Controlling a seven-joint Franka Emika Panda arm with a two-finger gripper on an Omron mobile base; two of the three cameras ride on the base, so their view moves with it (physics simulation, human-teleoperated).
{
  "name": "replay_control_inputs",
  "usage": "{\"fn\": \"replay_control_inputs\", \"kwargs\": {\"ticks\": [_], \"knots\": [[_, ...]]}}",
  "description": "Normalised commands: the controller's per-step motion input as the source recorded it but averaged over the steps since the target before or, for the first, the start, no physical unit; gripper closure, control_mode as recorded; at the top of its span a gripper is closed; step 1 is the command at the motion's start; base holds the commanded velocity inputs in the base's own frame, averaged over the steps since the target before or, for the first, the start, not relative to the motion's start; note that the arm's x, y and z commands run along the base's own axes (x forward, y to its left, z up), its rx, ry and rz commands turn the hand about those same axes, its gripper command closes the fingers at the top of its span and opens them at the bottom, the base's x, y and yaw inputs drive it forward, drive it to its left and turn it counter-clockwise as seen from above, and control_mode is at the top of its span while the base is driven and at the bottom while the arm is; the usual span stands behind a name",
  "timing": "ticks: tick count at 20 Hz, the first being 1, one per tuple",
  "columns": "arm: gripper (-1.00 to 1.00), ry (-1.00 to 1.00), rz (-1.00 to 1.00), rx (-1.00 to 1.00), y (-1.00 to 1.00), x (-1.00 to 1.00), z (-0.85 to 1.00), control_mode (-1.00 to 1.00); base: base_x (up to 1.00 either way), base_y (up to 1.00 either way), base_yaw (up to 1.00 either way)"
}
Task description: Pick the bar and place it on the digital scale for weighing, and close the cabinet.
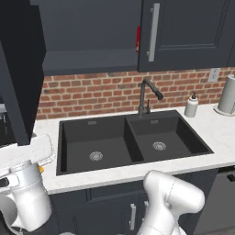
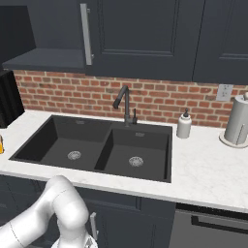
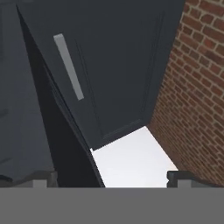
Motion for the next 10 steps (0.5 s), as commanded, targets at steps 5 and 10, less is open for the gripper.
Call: {"fn": "replay_control_inputs", "kwargs": {"ticks": [5,10], "knots": [[-1.00,-0.16,0.05,0.47,-0.55,0.09,0.98,-1.00,0.00,0.00,0.00],[-1.00,-0.13,0.05,0.50,-0.64,0.11,1.00,-1.00,0.00,0.00,0.00]]}}
